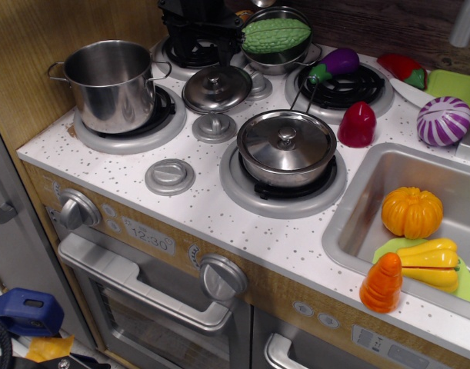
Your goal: Put lid on pot or pan
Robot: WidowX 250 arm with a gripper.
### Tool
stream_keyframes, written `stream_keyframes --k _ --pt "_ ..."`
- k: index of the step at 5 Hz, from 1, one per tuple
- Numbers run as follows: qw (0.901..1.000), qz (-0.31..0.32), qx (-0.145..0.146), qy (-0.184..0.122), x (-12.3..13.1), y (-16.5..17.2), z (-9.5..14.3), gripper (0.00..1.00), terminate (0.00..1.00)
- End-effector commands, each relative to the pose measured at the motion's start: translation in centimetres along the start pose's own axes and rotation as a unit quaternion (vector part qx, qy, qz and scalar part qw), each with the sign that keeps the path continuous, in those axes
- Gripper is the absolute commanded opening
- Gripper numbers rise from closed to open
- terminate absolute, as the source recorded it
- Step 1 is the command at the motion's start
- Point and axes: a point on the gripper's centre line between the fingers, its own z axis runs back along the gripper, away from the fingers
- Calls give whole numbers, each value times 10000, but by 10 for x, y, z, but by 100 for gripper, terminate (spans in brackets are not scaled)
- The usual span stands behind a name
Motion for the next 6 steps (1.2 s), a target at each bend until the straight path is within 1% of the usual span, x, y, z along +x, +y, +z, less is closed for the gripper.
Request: stream_keyframes --k 1,2,3,5,6 --pt "10000 0 0 0 0 0 0 100 0" --pt "10000 -26 10 -62 4 1 -3 100 0" --pt "9998 -62 -23 -167 6 3 -10 100 0" --pt "9997 -87 -78 -233 9 7 -17 100 0" --pt "9996 -71 -103 -242 10 7 -18 0 0"
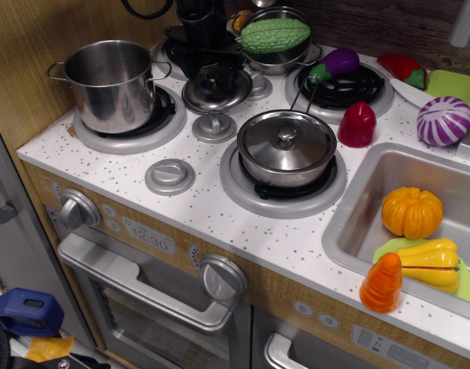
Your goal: Put lid on pot or pan
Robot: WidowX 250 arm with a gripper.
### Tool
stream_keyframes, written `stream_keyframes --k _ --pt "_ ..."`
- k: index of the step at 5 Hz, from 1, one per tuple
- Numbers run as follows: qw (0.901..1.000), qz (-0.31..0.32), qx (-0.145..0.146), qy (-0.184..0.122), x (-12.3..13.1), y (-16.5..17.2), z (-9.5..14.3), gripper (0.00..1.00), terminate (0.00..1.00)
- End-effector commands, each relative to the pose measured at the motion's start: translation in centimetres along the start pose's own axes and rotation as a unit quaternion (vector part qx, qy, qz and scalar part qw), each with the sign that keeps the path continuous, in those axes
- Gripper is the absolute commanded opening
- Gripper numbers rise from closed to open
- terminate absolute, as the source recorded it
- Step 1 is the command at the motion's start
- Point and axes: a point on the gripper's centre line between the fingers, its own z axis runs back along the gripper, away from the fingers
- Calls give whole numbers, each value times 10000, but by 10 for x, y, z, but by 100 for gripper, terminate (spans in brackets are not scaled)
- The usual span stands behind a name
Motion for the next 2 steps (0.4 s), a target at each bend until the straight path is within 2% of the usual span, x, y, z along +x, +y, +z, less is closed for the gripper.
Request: stream_keyframes --k 1,2 --pt "9995 32 34 -313 17 10 15 0 0" --pt "9994 31 8 -349 19 10 13 0 0"
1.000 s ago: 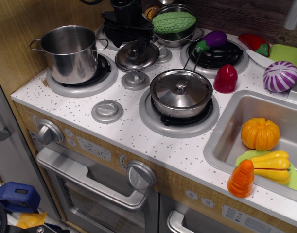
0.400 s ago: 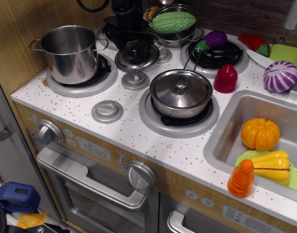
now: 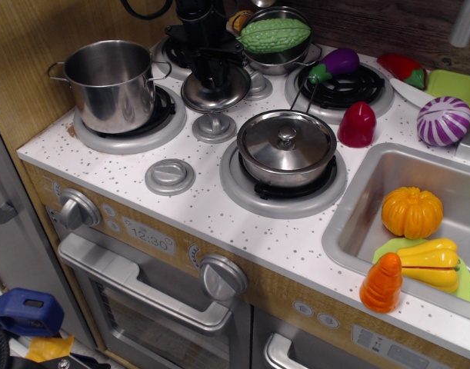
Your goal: Put lid on pot or pan
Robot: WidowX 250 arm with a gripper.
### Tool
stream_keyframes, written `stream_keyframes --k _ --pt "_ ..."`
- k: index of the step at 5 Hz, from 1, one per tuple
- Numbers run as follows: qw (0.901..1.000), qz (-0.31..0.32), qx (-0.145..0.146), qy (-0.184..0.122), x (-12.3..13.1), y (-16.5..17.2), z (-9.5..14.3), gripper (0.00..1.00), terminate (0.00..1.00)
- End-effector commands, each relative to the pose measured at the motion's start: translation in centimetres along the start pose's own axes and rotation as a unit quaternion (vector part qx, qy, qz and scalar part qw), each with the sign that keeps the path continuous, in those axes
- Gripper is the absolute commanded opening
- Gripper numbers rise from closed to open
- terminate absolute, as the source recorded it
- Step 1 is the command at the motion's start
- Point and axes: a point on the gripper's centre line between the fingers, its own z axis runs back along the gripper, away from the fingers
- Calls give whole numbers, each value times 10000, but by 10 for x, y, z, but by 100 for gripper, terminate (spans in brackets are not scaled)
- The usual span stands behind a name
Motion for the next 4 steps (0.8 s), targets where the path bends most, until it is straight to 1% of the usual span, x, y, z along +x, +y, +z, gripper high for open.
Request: stream_keyframes --k 1,2,3,4 --pt "9994 -44 97 -339 22 8 19 0 0" --pt "9993 -80 186 -305 33 8 33 0 0" --pt "9987 -84 420 -291 37 8 55 0 0" --pt "9974 -114 643 -308 39 11 70 0 0"
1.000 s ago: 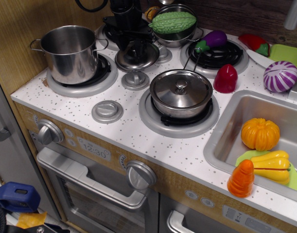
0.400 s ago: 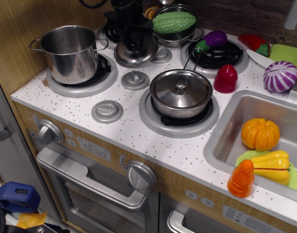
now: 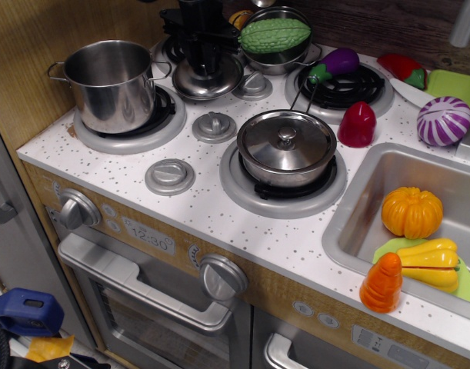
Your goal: Put lid on pot or pan
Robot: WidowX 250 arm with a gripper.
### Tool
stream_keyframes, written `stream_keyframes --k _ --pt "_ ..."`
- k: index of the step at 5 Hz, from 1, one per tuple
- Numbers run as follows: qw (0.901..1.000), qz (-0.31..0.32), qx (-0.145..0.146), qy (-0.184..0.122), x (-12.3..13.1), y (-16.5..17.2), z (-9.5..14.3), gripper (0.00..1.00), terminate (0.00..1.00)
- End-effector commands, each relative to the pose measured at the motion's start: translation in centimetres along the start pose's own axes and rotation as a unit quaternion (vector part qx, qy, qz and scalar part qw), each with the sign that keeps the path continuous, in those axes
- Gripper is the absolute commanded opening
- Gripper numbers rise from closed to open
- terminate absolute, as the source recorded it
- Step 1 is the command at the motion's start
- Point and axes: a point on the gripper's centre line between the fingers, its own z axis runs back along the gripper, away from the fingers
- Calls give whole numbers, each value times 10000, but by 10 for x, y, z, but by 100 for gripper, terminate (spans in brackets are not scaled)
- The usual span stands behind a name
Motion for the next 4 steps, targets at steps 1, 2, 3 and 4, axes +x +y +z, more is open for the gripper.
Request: stream_keyframes --k 1,2,3,4 --pt "9975 -112 355 -606 32 13 68 0 0" --pt "9971 -201 452 -580 42 15 82 0 0" --pt "9966 -243 598 -511 45 18 98 0 0" --pt "9964 -240 695 -417 42 21 112 0 0"
